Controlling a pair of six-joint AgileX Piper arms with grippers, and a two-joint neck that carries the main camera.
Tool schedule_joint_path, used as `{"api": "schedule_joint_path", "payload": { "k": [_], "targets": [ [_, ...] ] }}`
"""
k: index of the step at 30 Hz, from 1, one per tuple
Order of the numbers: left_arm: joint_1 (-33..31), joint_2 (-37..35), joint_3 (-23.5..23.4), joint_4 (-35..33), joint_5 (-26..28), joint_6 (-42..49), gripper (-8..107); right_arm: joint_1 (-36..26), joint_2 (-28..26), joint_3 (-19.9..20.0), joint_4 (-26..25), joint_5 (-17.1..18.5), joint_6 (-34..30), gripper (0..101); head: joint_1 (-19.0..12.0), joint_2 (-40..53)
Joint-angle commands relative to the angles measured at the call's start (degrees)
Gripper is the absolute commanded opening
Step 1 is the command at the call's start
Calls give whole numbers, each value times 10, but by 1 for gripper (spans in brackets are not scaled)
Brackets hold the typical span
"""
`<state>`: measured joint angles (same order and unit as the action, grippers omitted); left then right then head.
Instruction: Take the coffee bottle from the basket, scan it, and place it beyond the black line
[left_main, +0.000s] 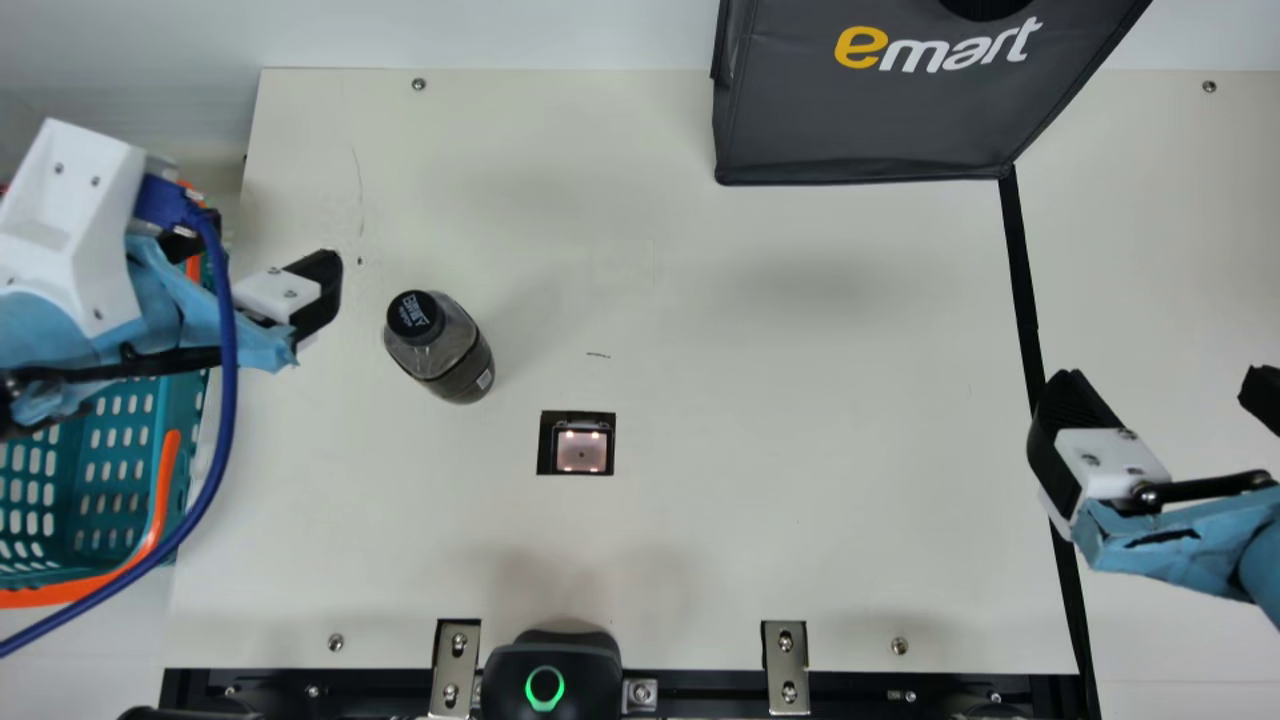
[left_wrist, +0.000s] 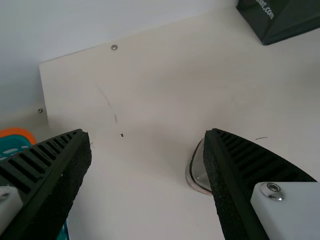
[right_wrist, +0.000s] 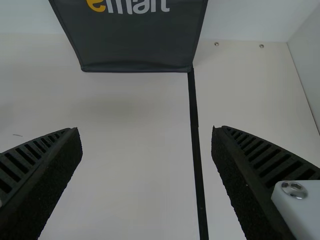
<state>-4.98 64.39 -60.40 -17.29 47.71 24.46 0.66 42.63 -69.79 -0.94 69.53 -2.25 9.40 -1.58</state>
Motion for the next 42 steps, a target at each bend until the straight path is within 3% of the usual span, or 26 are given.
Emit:
{"api": "schedule_joint_path", "payload": {
  "k": [1,23,42],
  "targets": [
    [-5,3,-1,-2,-3,6,90,0,0,0,0,0,0,91,-15,0],
    [-45,45,-8,-53,3,70,90,0,0,0,0,0,0,91,-15,0],
    [-96,26,35,-21,-16,0,90,0,0,0,0,0,0,91,-15,0]
  ]
}}
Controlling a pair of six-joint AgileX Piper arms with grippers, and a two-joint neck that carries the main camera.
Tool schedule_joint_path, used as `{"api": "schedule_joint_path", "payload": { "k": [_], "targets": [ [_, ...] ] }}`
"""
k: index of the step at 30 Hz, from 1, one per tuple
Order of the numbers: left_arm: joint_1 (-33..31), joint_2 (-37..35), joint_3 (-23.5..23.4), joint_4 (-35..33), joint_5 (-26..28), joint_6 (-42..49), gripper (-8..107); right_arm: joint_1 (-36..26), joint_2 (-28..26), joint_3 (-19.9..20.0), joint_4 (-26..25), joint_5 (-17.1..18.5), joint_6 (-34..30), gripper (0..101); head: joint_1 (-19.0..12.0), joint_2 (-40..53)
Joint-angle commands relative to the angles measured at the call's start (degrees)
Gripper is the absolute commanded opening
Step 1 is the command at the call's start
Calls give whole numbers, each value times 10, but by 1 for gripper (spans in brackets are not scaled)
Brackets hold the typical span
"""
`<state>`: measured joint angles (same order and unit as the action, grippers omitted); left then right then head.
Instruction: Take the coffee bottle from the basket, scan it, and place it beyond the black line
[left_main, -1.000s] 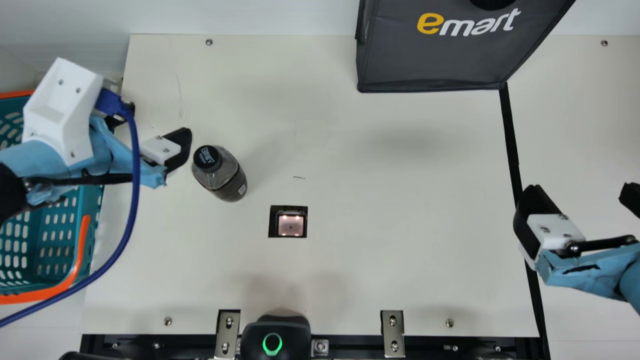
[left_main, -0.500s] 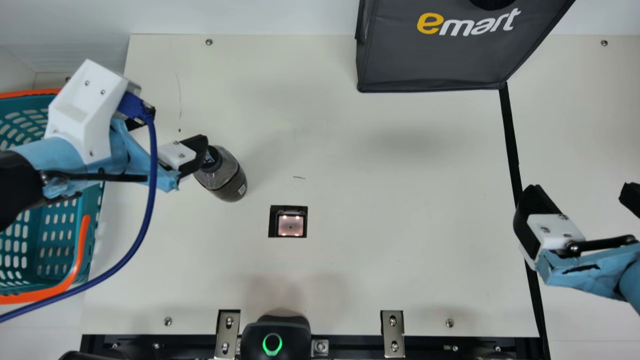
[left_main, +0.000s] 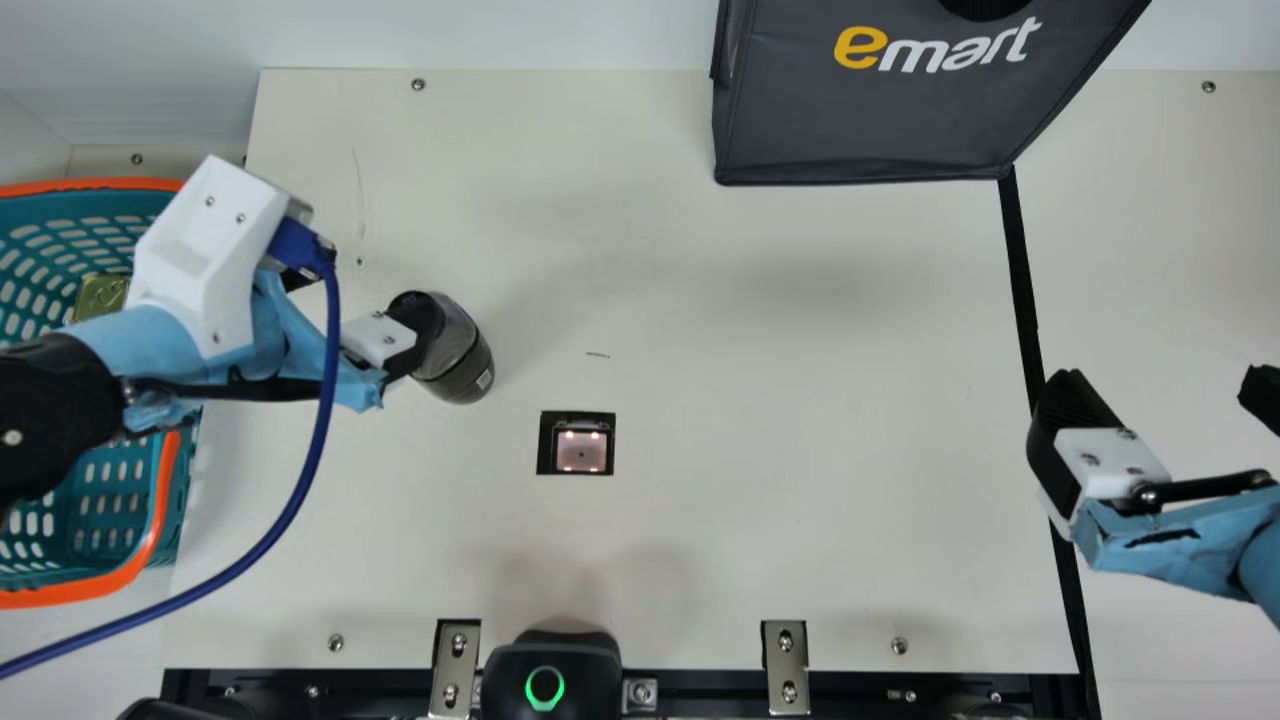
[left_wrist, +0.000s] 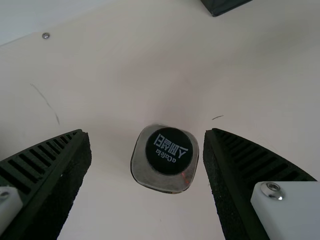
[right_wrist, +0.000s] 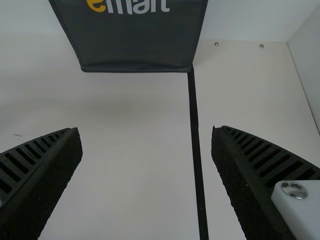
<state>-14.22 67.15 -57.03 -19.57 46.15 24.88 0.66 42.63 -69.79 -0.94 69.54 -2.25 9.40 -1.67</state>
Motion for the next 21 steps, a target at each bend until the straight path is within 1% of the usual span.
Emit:
{"api": "schedule_joint_path", "payload": {
  "k": [1,9,21],
  "targets": [
    [-7,-2,4,3,-2,-8,90,0,0,0,0,0,0,91,-15,1],
    [-30,-5,23,15,-17,-33,90,0,0,0,0,0,0,91,-15,1],
    [-58,3,58,28,-56,-57,90,0,0,0,0,0,0,91,-15,1]
  ]
}}
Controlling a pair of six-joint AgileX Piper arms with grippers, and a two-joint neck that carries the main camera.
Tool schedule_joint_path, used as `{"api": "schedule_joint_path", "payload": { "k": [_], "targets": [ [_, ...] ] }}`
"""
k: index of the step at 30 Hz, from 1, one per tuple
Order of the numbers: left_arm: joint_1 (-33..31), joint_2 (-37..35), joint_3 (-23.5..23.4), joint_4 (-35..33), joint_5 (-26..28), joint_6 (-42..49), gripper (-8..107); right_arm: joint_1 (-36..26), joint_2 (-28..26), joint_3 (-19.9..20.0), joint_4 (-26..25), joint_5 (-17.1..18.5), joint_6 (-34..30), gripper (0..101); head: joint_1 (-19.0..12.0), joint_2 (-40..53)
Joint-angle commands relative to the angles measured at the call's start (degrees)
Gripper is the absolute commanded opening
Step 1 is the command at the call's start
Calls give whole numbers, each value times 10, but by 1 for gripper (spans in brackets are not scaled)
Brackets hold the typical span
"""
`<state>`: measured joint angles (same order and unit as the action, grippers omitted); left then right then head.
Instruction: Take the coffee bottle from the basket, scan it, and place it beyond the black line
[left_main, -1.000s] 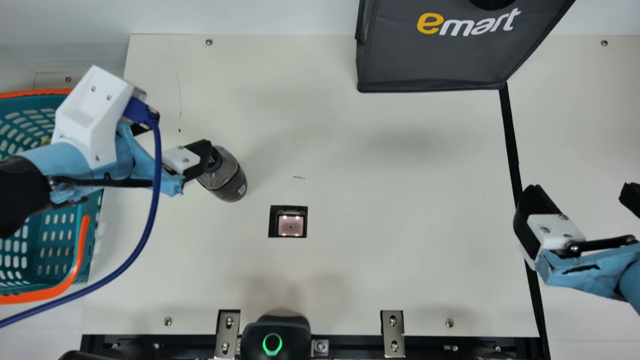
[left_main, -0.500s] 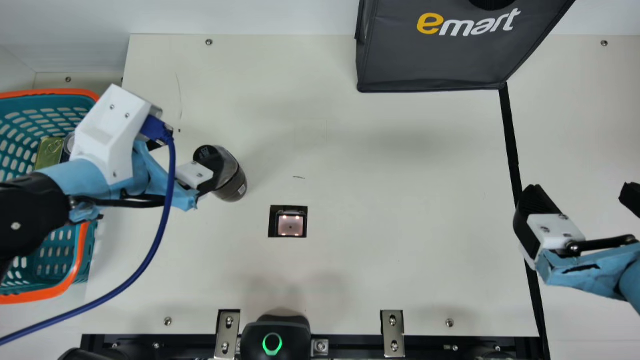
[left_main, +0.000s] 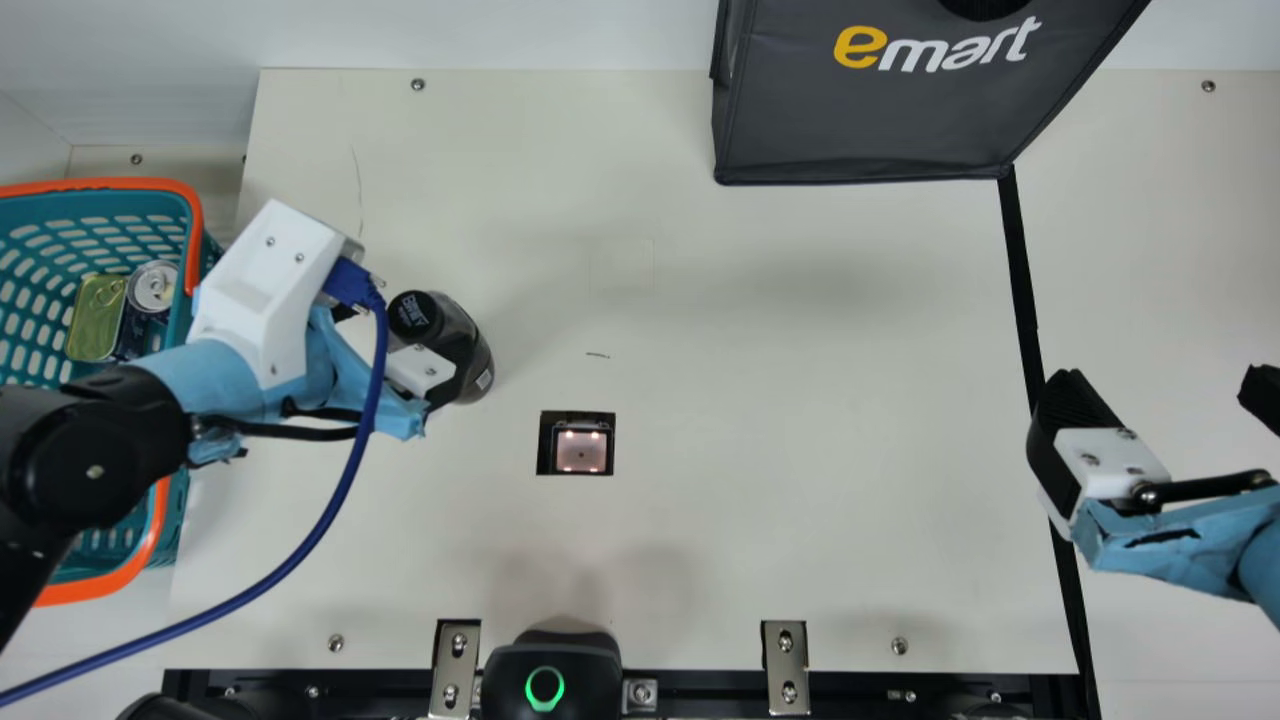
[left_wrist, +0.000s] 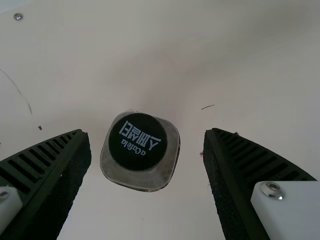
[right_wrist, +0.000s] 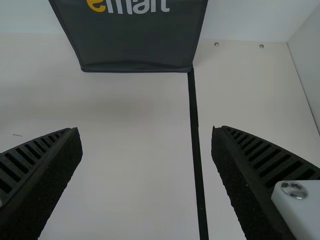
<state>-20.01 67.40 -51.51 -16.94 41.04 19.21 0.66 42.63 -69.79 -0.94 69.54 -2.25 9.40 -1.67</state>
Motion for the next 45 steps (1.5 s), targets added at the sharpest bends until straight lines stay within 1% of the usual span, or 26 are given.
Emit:
{"api": "schedule_joint_path", "payload": {
  "k": [1,7,18,26,38,45],
  "targets": [
    [0,2,5,1,-8,1,90,0,0,0,0,0,0,91,-15,1],
    [11,14,15,-3,-28,16,90,0,0,0,0,0,0,91,-15,1],
    [37,35,18,-21,-47,50,90,0,0,0,0,1,0,91,-15,1],
    [33,40,19,-29,-52,47,90,0,0,0,0,1,0,91,-15,1],
    [19,29,14,-41,-38,31,10,0,0,0,0,1,0,91,-15,1],
    [28,25,-1,-76,-19,77,10,0,0,0,0,0,0,91,-15,1]
  ]
}}
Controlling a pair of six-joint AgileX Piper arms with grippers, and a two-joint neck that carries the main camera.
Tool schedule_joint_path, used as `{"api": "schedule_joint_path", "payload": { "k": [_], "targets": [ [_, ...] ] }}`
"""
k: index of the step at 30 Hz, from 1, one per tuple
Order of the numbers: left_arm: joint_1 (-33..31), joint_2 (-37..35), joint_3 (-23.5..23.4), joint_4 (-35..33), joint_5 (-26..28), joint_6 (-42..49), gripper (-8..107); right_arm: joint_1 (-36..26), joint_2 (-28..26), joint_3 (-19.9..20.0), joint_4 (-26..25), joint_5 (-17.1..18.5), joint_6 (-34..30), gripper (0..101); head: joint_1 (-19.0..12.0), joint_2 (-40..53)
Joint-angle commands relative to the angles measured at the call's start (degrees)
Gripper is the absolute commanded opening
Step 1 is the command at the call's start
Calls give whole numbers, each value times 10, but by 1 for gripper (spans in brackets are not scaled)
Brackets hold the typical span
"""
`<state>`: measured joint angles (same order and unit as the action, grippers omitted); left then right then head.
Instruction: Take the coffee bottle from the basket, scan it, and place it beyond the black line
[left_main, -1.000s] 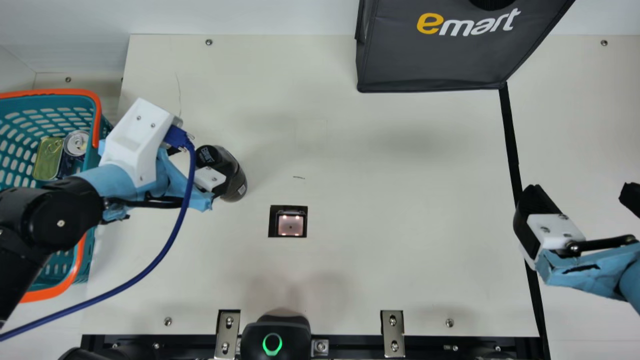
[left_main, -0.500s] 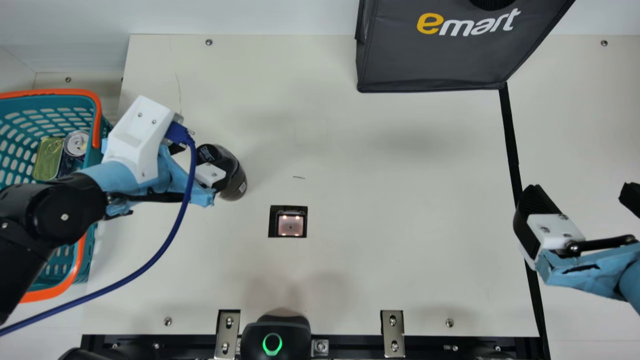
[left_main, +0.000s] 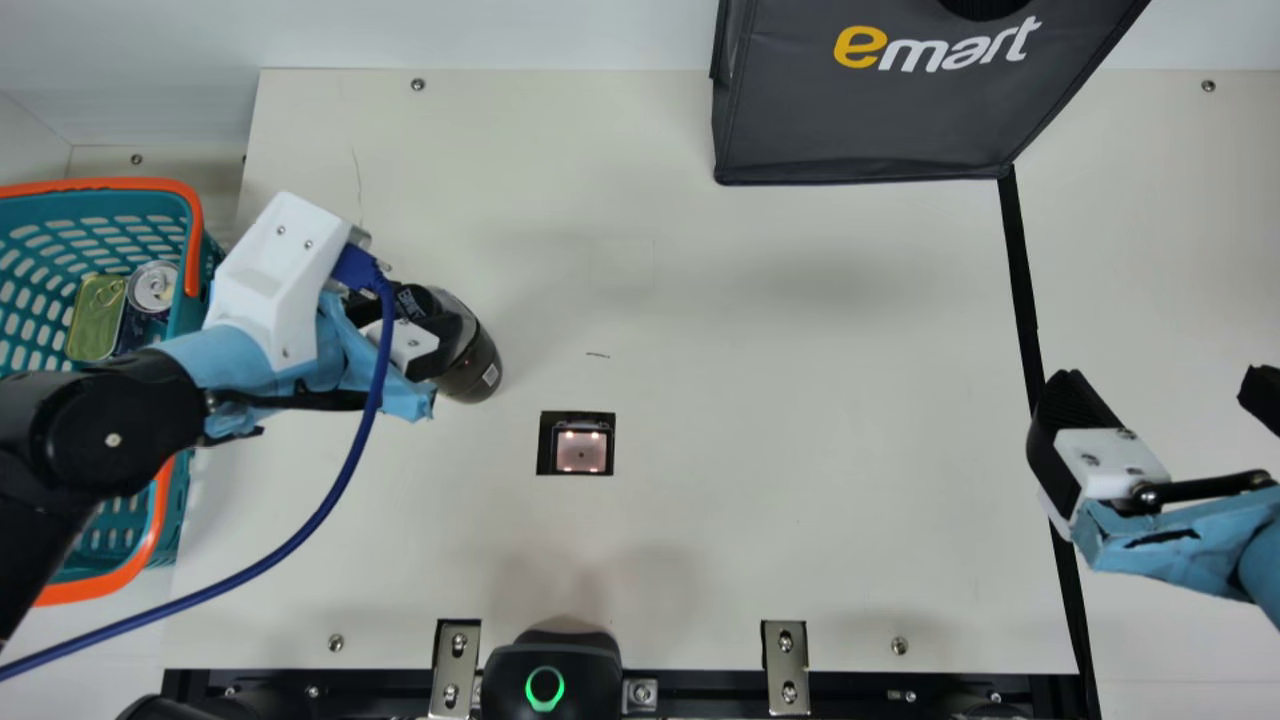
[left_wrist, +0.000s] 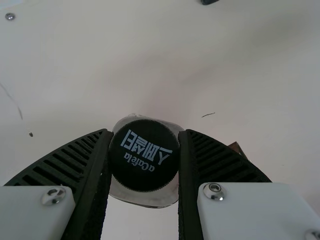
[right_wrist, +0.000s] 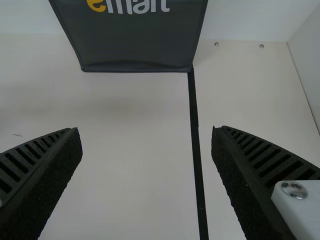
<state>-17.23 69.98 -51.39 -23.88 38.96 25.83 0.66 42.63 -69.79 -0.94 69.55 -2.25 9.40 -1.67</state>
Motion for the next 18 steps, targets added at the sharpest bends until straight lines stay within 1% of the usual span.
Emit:
{"api": "schedule_joint_path", "payload": {
  "k": [1,11,18],
  "targets": [
    [2,-1,-4,-13,5,21,10,0,0,0,0,0,0,91,-15,1],
    [2,-4,-26,-81,39,142,10,0,0,0,0,0,0,91,-15,1],
    [-3,-1,-39,-115,60,212,10,0,0,0,0,0,0,91,-15,1]
  ]
}}
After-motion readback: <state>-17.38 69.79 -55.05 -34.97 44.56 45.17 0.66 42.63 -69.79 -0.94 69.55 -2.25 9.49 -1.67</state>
